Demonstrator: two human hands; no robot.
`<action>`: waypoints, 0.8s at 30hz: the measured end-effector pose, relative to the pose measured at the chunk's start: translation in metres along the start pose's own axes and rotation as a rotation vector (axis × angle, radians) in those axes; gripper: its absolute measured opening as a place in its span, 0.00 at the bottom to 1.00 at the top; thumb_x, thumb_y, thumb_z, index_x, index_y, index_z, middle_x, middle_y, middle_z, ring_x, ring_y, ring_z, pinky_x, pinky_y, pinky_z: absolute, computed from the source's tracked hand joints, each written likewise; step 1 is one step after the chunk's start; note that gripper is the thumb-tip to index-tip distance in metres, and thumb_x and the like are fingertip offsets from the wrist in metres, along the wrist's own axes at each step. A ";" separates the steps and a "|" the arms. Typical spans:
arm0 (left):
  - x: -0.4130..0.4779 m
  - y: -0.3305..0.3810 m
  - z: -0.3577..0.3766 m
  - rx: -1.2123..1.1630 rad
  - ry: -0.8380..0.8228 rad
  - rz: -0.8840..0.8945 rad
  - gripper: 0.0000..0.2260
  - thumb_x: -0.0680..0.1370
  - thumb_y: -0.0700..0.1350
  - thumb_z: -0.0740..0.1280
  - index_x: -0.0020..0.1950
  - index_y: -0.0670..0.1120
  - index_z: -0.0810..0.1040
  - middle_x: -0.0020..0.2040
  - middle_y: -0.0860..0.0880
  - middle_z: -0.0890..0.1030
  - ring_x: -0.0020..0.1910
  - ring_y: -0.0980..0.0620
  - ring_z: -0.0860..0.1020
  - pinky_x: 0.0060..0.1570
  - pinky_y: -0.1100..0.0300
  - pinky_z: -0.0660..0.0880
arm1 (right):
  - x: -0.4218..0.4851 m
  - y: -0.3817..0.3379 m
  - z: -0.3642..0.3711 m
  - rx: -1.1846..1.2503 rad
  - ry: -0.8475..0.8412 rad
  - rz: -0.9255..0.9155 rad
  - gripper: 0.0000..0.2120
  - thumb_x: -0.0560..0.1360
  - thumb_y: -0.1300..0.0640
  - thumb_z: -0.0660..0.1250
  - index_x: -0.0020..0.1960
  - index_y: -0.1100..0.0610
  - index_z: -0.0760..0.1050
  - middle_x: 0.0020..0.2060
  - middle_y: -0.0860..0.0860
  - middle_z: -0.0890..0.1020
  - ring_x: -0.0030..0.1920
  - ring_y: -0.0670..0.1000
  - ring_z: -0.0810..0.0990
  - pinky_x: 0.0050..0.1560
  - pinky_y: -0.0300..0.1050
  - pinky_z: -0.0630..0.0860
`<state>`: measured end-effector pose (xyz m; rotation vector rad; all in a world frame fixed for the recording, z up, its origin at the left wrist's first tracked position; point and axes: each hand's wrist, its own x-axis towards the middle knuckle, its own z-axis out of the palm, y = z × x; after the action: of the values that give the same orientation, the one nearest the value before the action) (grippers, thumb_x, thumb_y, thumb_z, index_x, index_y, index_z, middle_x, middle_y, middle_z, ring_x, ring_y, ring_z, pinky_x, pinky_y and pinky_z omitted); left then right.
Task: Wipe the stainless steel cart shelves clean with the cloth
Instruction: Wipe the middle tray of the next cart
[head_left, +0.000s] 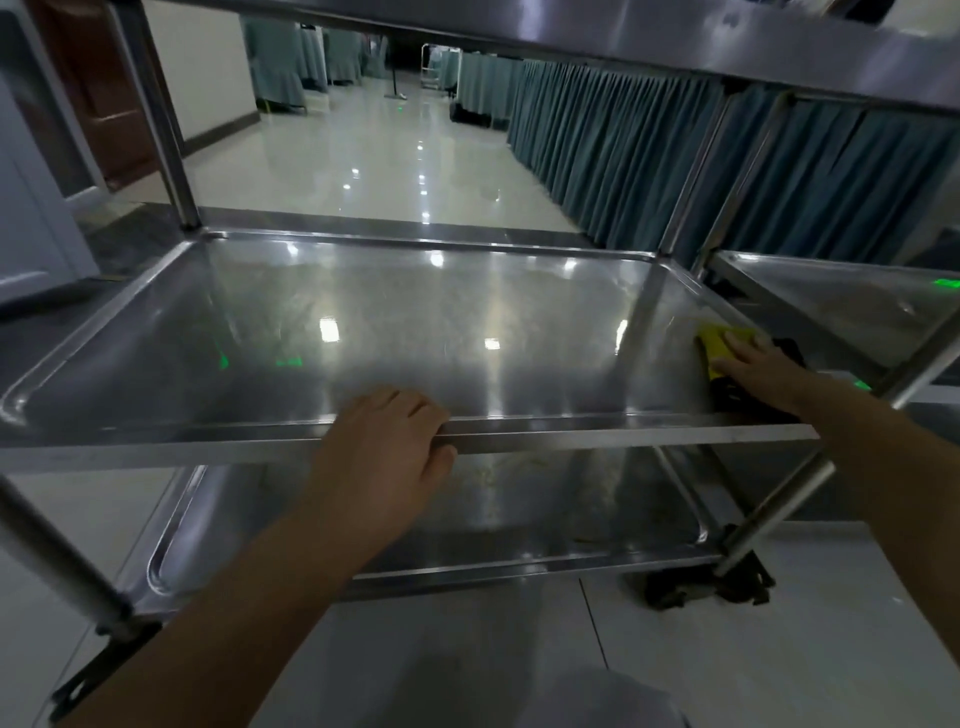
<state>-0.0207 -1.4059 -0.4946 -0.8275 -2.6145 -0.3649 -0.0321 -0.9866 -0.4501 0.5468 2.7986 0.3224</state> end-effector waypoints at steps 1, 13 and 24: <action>-0.002 -0.003 -0.001 -0.003 0.007 -0.010 0.17 0.71 0.54 0.57 0.46 0.46 0.82 0.42 0.49 0.81 0.42 0.46 0.78 0.44 0.53 0.75 | -0.005 0.001 0.001 -0.046 0.021 -0.008 0.22 0.83 0.48 0.44 0.77 0.48 0.53 0.77 0.55 0.41 0.76 0.62 0.43 0.75 0.49 0.46; -0.031 -0.042 -0.003 -0.046 0.108 -0.084 0.18 0.72 0.52 0.59 0.53 0.44 0.80 0.51 0.46 0.81 0.49 0.44 0.78 0.52 0.49 0.74 | -0.087 -0.130 0.017 0.011 0.473 -0.234 0.23 0.80 0.47 0.46 0.72 0.52 0.64 0.76 0.51 0.57 0.73 0.55 0.59 0.56 0.58 0.71; -0.032 -0.020 0.020 -0.036 0.172 -0.107 0.25 0.71 0.50 0.61 0.65 0.41 0.73 0.60 0.43 0.77 0.58 0.44 0.71 0.60 0.48 0.65 | -0.098 -0.230 0.034 0.145 0.786 -0.717 0.37 0.70 0.36 0.62 0.75 0.47 0.58 0.69 0.57 0.70 0.66 0.58 0.73 0.55 0.56 0.71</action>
<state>-0.0140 -1.4309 -0.5287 -0.6393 -2.5039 -0.4916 -0.0116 -1.2271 -0.5221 -0.7348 3.5041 0.1955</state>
